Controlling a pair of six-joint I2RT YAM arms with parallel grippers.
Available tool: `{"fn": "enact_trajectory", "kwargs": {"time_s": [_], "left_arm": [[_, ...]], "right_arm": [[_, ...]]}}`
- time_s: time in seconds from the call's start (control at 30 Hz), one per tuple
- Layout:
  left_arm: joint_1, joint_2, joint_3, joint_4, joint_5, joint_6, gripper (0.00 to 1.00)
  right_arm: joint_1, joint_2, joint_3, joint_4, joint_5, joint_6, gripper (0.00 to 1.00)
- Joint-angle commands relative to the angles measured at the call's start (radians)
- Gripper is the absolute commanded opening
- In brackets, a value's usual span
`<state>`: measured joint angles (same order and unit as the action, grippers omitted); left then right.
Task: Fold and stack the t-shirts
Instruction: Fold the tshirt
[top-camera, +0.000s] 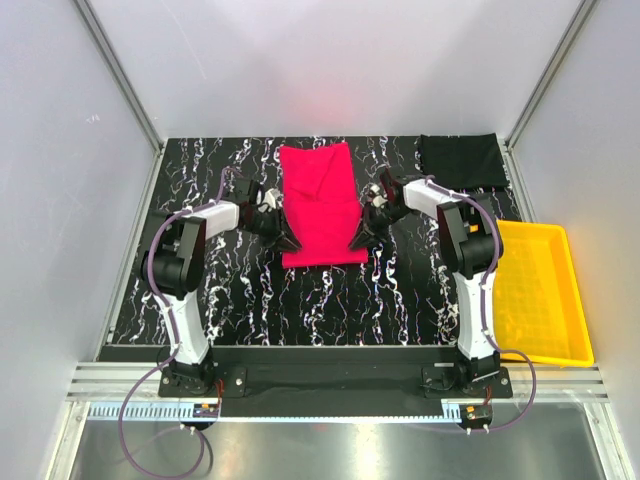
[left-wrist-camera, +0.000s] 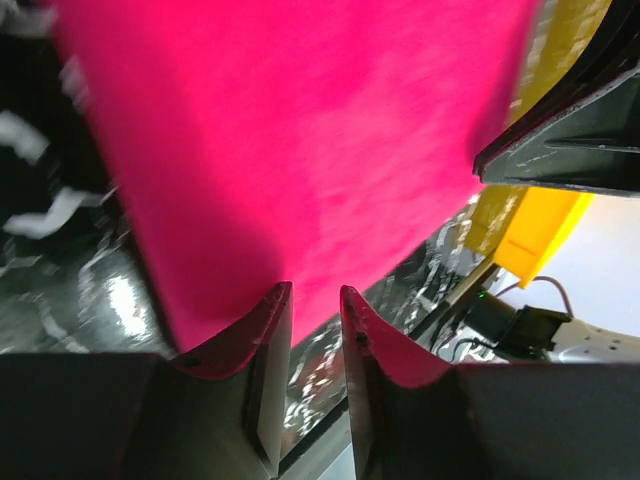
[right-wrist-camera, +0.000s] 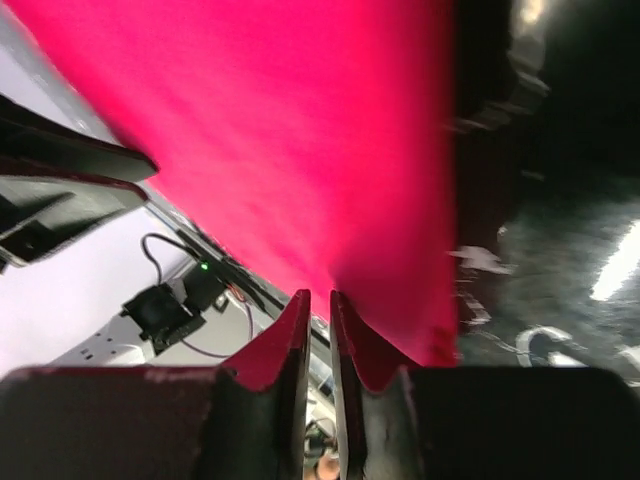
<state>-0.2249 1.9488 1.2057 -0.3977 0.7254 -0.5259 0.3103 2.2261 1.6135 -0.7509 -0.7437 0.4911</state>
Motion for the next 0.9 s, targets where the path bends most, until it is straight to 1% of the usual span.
{"fn": "enact_trajectory", "kwargs": {"time_s": [0.0,0.13,0.27,0.33,0.37,0.4,0.47,0.5,0.53,0.6,0.63,0.7,0.73,0.87], "left_arm": [[0.006,-0.042,-0.069,0.053,-0.020,0.021,0.30],[0.006,-0.080,-0.196,0.071,-0.037,0.044,0.29],[0.004,-0.109,-0.277,0.071,-0.030,0.064,0.28],[0.002,-0.175,-0.335,0.069,-0.017,0.066,0.28],[0.001,-0.203,-0.353,0.065,-0.011,0.066,0.29],[0.002,-0.267,-0.376,0.042,-0.009,0.064,0.30],[0.001,-0.332,-0.388,0.033,0.005,0.047,0.34],[0.002,-0.364,-0.385,0.028,0.009,0.040,0.36],[0.002,-0.399,-0.365,0.025,0.020,0.026,0.38],[0.002,-0.407,-0.327,0.026,0.029,0.021,0.39],[0.007,-0.380,-0.275,0.026,0.029,0.024,0.39],[0.015,-0.331,-0.195,0.040,0.034,0.027,0.38],[0.031,-0.292,-0.167,0.051,0.051,0.027,0.38],[0.079,-0.092,-0.063,0.157,0.095,-0.031,0.34]], "right_arm": [[-0.008,-0.083,-0.093,0.093,-0.017,0.003,0.18],[-0.008,-0.112,-0.236,0.136,0.000,-0.014,0.17],[-0.007,-0.157,-0.314,0.145,0.010,-0.020,0.18],[-0.007,-0.226,-0.364,0.143,0.009,-0.014,0.18],[-0.007,-0.287,-0.381,0.142,-0.002,-0.006,0.19],[-0.007,-0.318,-0.398,0.137,-0.006,-0.002,0.20],[-0.007,-0.382,-0.435,0.137,-0.019,0.012,0.22],[-0.007,-0.428,-0.440,0.134,-0.016,0.020,0.28],[-0.005,-0.442,-0.434,0.134,0.001,0.026,0.31],[-0.005,-0.435,-0.408,0.137,0.024,0.032,0.39],[-0.007,-0.415,-0.361,0.137,0.029,0.035,0.40],[-0.008,-0.326,-0.301,0.153,0.009,0.056,0.40],[-0.005,-0.297,-0.243,0.162,0.007,0.069,0.41],[-0.010,-0.125,-0.074,0.173,0.017,0.101,0.43]]}}
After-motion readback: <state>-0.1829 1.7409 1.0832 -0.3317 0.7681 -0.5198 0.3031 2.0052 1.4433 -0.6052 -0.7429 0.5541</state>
